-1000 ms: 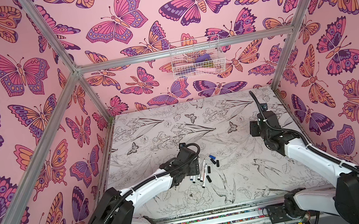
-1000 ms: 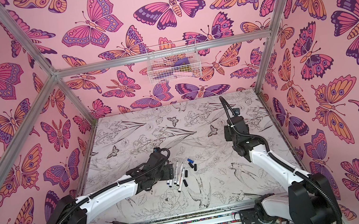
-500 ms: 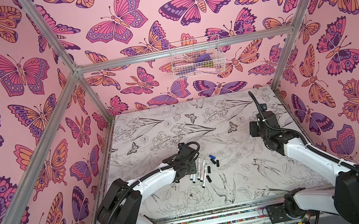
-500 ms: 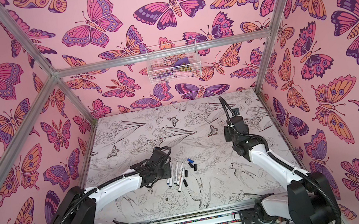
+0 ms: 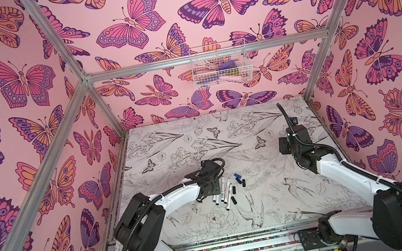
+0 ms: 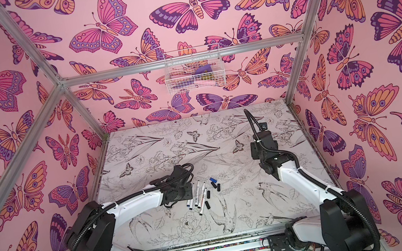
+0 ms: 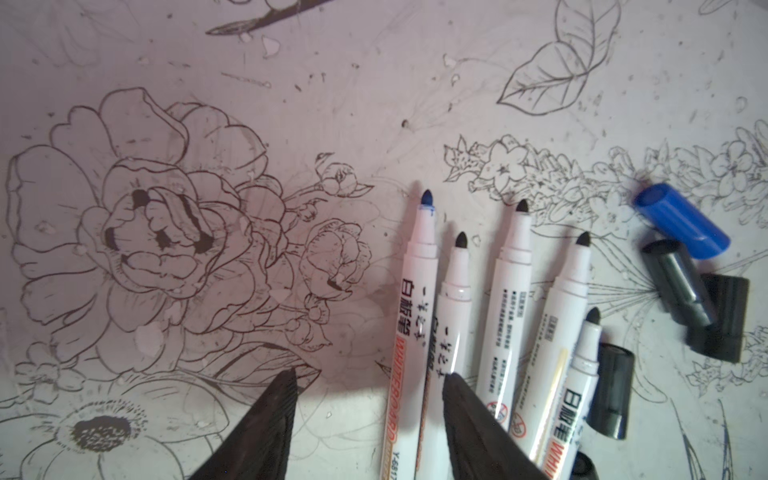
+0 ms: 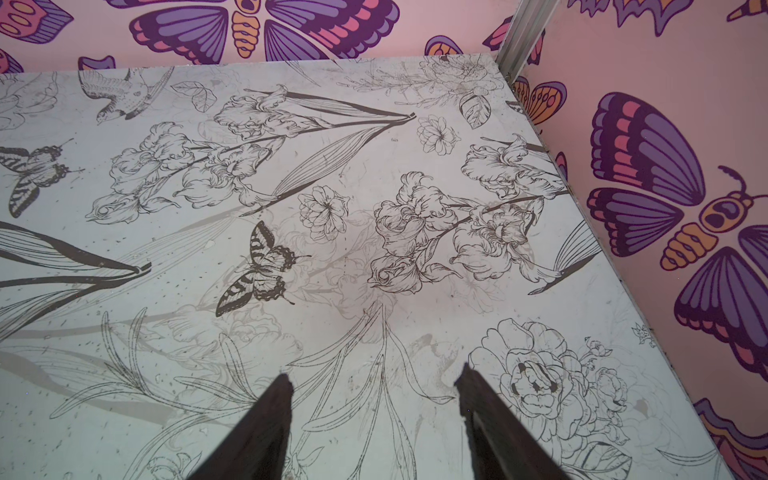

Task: Insert the pens into the pen caps
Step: 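Move the left gripper over the white markers and lower toward them, then grasp the blue-tipped white marker with the left gripper and lift it upright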

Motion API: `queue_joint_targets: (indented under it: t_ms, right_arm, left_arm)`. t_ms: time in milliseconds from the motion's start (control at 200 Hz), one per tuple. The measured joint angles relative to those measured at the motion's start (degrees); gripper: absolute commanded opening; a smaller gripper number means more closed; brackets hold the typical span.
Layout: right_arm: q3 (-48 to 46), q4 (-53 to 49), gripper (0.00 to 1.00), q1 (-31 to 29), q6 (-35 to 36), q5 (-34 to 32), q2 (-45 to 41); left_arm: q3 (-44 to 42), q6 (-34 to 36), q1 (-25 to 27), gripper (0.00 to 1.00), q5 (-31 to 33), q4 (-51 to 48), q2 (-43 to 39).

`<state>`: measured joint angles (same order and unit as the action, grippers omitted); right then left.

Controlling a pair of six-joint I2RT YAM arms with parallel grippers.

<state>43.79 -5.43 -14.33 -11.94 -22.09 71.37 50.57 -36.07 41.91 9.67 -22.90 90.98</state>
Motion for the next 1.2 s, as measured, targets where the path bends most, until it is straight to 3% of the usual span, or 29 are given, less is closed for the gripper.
queue_joint_targets:
  t_ms: [526,947,1112,1202]
  right_arm:
    - [0.5,-0.4,0.65,0.0,0.3,-0.2,0.0]
    - [0.5,-0.6,0.65,0.0,0.5,-0.9,0.0]
    - [0.5,-1.4,0.66,0.0,0.5,-0.2,0.0]
    - [0.5,-1.7,0.67,0.0,0.4,1.6,-0.2]
  left_arm:
    - [1.3,1.3,0.0,0.54,-0.2,-3.0,4.0]
    - [2.1,2.0,-0.5,0.22,0.8,-5.5,4.9]
    - [2.1,1.9,-1.5,0.00,0.3,-5.6,4.7]
    - [2.1,2.1,-2.2,0.00,-0.8,-5.6,4.5]
